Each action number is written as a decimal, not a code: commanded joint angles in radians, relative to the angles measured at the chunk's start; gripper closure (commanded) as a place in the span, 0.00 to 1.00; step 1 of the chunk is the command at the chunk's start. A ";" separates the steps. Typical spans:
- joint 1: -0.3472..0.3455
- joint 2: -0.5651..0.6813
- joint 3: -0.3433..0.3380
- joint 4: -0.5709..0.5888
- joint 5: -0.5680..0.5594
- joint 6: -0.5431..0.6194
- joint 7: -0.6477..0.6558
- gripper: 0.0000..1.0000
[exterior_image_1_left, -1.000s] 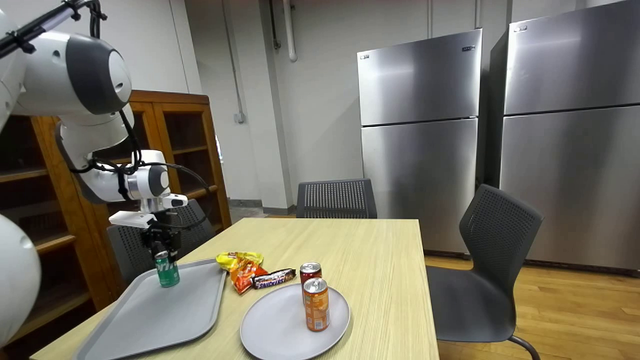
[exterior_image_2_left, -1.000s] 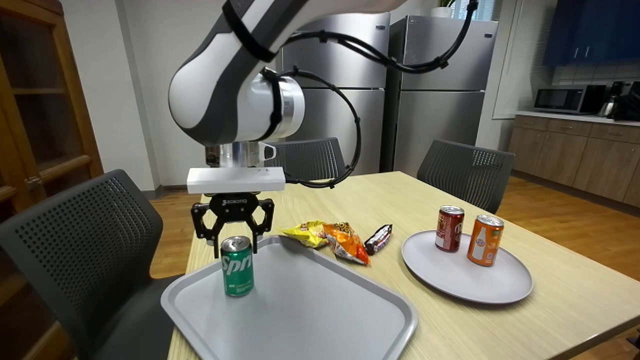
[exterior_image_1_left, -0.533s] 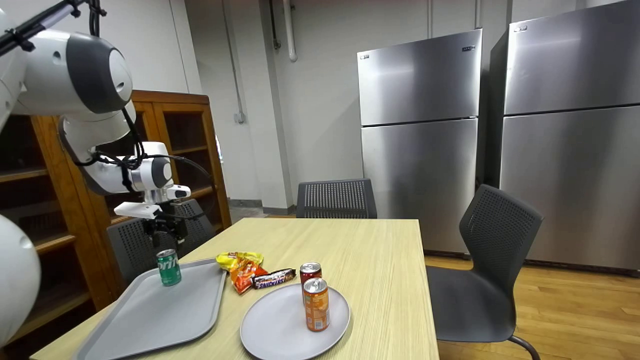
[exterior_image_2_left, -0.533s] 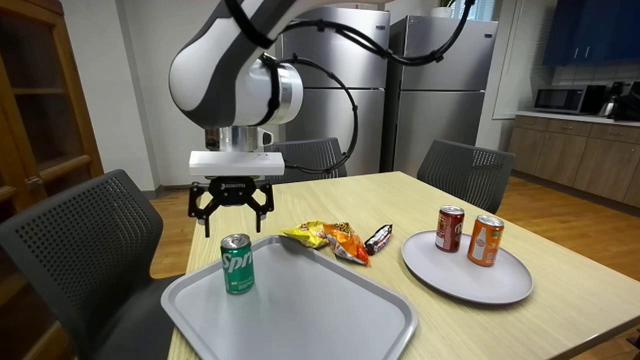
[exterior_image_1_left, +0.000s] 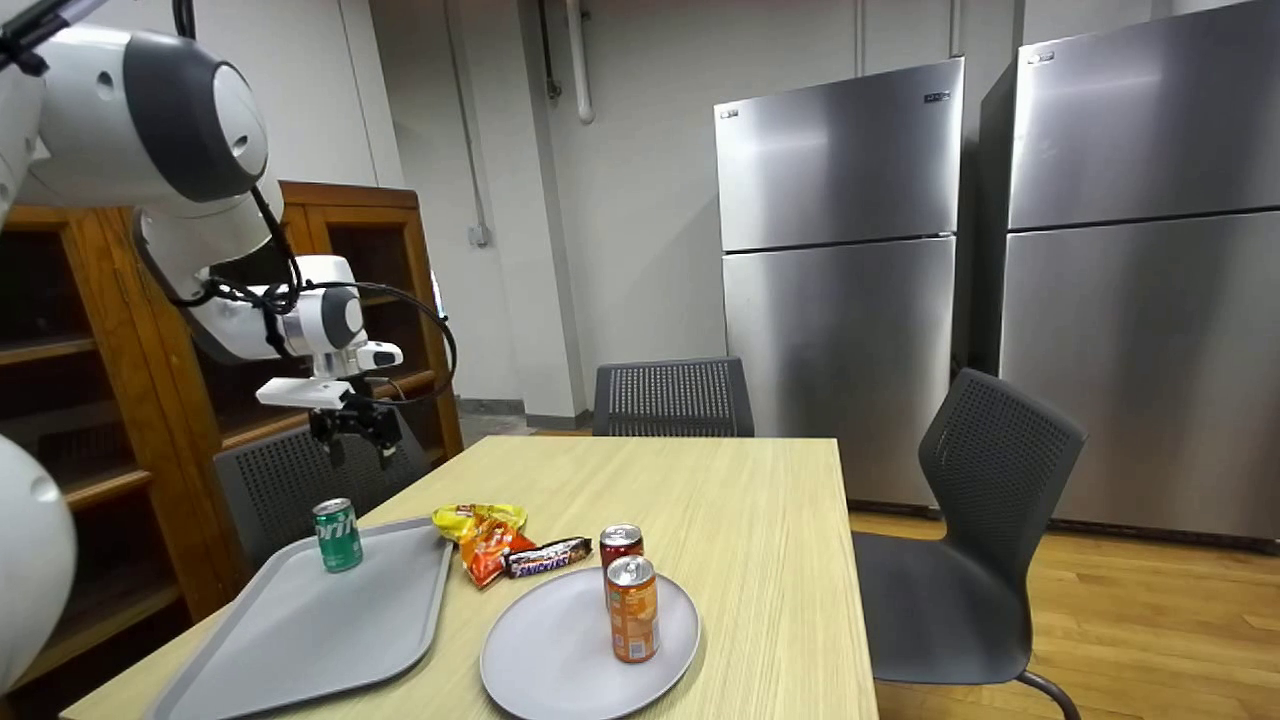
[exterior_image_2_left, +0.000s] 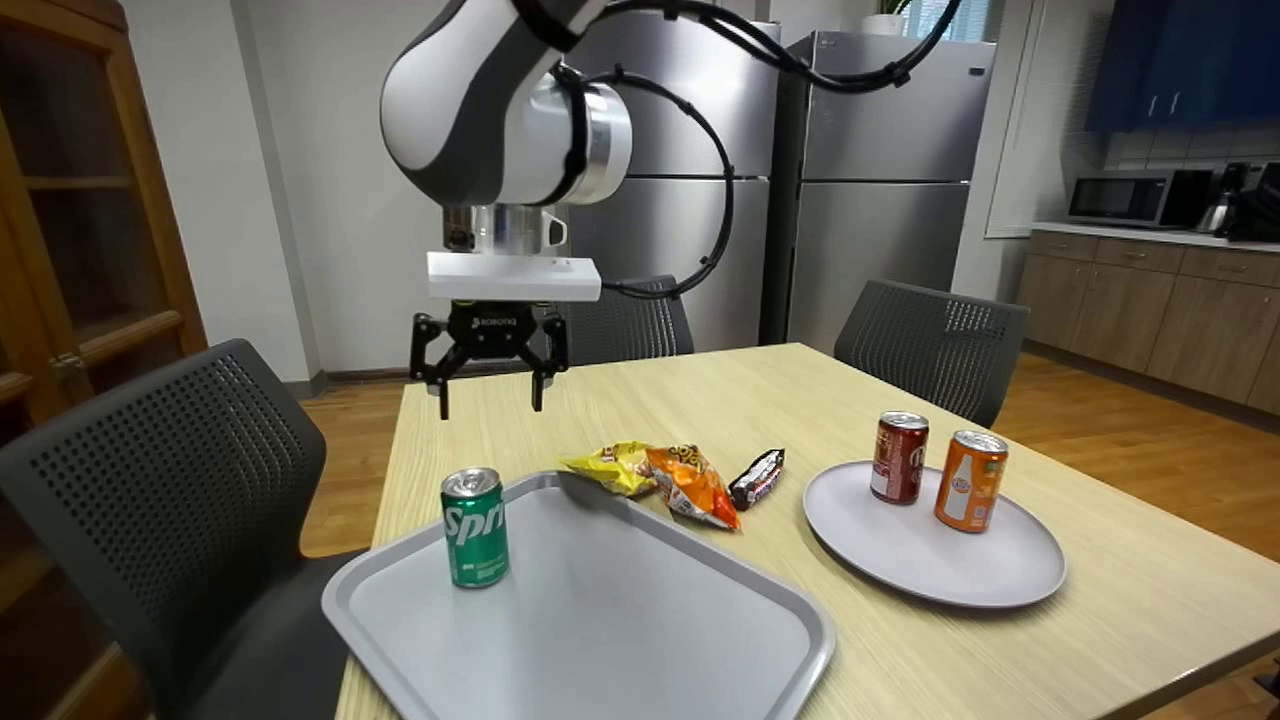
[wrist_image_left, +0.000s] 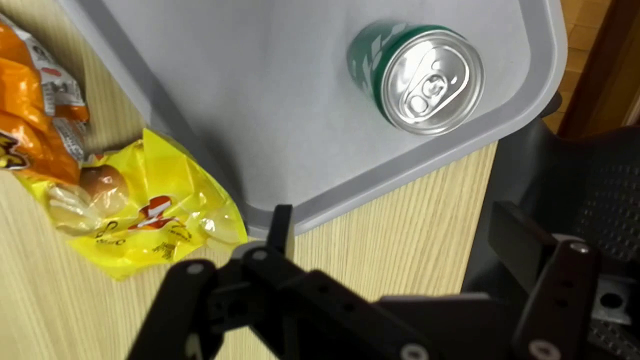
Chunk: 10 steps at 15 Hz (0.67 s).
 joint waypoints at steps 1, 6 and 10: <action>-0.030 -0.063 0.002 -0.058 -0.031 0.007 -0.080 0.00; -0.066 -0.114 -0.007 -0.117 -0.046 0.008 -0.131 0.00; -0.089 -0.160 -0.024 -0.176 -0.065 0.013 -0.121 0.00</action>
